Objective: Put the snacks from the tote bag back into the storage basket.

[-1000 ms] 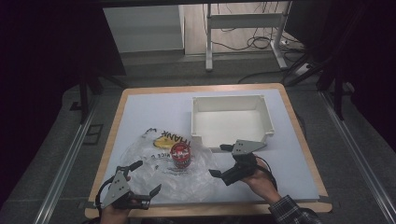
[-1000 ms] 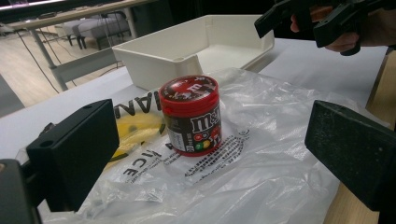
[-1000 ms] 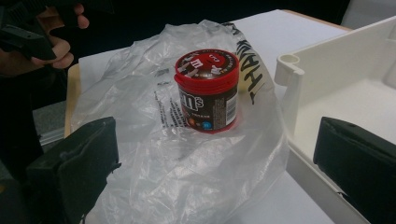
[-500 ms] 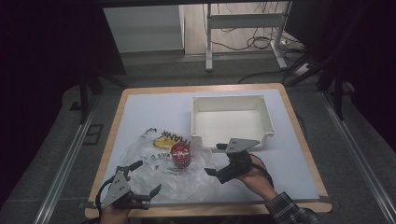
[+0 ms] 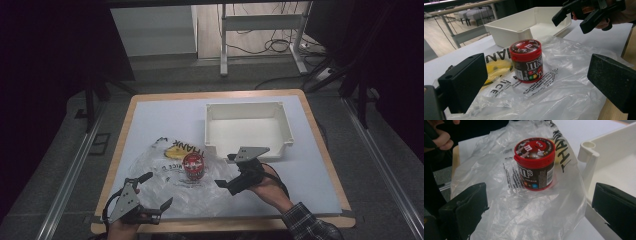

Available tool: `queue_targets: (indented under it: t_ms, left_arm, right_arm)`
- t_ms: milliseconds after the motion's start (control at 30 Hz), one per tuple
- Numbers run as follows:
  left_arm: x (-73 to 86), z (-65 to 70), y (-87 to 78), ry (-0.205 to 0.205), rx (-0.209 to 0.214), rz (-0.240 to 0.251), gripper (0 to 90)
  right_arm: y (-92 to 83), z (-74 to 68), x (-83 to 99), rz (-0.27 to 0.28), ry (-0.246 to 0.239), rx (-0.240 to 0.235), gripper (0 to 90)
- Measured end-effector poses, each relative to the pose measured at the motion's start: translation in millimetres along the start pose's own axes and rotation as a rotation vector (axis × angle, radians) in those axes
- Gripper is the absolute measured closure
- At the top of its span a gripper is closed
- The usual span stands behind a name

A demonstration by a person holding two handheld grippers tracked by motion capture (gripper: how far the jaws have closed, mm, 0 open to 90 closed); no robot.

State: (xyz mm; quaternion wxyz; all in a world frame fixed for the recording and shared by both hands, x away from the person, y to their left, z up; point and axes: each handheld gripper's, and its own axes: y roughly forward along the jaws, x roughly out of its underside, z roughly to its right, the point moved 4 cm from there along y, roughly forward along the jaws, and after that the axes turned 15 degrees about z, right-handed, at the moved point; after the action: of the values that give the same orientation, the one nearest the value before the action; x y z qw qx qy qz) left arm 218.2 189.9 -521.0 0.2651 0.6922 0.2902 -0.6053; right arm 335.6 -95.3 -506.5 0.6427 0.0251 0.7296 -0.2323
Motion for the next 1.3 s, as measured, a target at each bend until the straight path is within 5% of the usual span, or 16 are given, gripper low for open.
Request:
queue_targets:
  t_ms: [333, 1300]
  left_arm:
    - [0.3, 0.2, 0.2, 0.003, 0.000, -0.003, 2.7]
    - [0.6, 0.7, 0.3, 0.008, 0.000, -0.007, 2.7]
  right_arm:
    - [8.1, 4.8, 0.7, -0.038, 0.033, 0.006, 0.4]
    - [45.6, -2.8, -5.6, -0.216, 0.001, -0.010, 0.5]
